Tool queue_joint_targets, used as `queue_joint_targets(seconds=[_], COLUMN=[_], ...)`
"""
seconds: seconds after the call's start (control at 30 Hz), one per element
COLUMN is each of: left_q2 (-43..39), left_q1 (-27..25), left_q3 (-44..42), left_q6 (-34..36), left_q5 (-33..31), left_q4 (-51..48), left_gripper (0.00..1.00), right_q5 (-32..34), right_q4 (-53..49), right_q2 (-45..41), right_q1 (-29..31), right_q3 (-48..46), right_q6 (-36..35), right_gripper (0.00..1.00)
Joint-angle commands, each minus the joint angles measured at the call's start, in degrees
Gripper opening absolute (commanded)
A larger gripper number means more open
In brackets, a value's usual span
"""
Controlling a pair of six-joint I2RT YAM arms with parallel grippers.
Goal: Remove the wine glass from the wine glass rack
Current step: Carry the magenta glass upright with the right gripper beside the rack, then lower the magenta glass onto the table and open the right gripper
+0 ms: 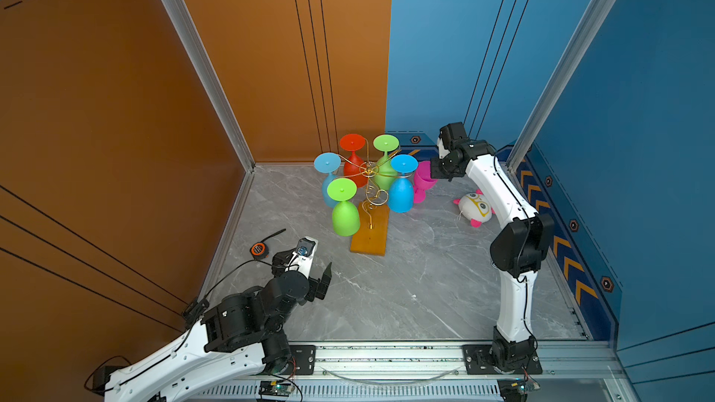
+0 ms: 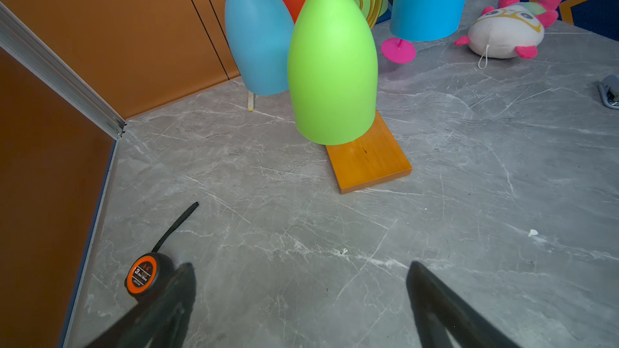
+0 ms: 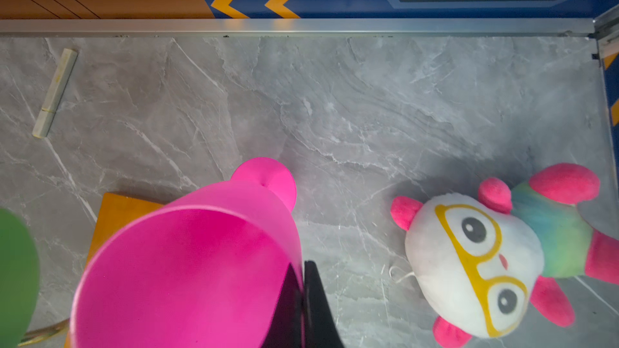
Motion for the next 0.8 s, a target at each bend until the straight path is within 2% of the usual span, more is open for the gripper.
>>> queue_joint_targets(seconds=[0.0,0.77], left_q2=[-0.34,-3.06], left_q1=[0.77,0.74], left_q3=[-0.53,-1.07], left_q6=[-1.94,-2.56], left_q5=[1.55,2.92], left_q4=[-1.81,-2.29], left_gripper=[0.98,0.98], right_q5=[-2.18,0.00], right_q4=[-2.66,-2.60], right_q2=[3.21,13.24], right_q1=[0.43,3.40], right_q3=[4.48,15.80], right_q6=[0.98,2.97], right_gripper=[0.00,0.03])
